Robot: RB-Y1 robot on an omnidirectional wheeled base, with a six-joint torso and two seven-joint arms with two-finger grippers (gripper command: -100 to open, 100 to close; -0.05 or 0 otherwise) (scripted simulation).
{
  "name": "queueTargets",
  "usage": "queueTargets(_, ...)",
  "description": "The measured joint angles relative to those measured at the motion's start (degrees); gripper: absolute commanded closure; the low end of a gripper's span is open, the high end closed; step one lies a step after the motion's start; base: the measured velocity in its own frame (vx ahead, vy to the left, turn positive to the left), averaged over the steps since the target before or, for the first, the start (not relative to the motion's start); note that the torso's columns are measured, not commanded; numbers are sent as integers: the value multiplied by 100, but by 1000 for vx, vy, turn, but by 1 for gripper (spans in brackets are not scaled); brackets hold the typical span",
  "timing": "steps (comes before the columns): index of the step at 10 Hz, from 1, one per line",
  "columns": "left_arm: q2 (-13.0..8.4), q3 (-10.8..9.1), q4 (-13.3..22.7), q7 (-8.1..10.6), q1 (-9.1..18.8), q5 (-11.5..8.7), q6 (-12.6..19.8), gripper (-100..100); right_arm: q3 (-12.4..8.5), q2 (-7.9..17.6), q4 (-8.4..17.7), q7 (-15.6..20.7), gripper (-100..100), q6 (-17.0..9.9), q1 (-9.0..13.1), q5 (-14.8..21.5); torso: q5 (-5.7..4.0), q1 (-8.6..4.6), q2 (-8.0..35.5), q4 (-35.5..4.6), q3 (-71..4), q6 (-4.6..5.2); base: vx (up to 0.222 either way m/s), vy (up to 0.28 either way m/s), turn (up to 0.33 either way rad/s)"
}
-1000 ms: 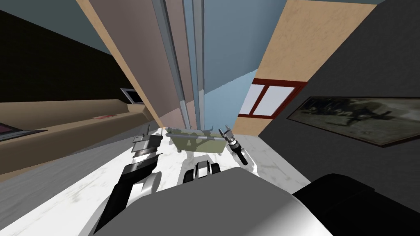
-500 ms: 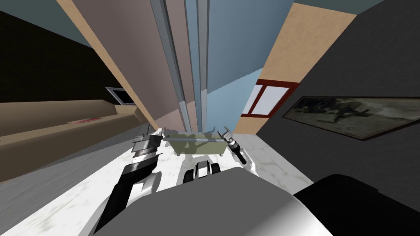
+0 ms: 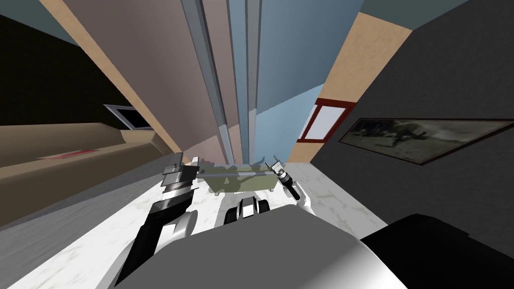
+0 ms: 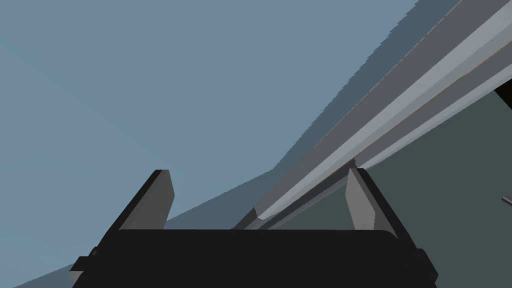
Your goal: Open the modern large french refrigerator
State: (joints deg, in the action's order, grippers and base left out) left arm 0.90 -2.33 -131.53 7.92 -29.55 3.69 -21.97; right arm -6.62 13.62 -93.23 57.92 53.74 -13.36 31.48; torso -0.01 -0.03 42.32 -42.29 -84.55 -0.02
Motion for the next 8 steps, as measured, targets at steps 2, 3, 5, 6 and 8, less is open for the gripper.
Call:
queueTargets(2, 0, 0, 0, 0, 0, 0, 0, 0, -24, -8, 216, 282, -100, 83, 88, 146, 1, 1, 2, -1, 2, 0, 47, 79, -94)
queueTargets(3, 0, 0, 0, 0, 0, 0, 0, 0, -35, -17, 346, 433, -100, 124, 148, 242, 1, 7, -3, 1, -1, 3, 53, 71, -90)
queueTargets(5, 0, 0, 0, 0, 0, 0, 0, 0, -65, -13, 563, 695, -100, 197, 253, 380, 0, 3, -5, 1, -3, 3, 47, 72, -114)
queueTargets(6, 0, 0, 0, 0, 0, 0, 0, 0, -75, -22, 664, 819, -100, 241, 291, 428, 0, -1, -2, 0, -1, 0, 49, 76, -146)
queueTargets(8, 0, 0, 0, 0, 0, 0, 0, 0, -105, -55, 1044, 1167, -100, 367, 477, 640, 4, 15, -4, 1, -2, 2, 42, 96, -129)
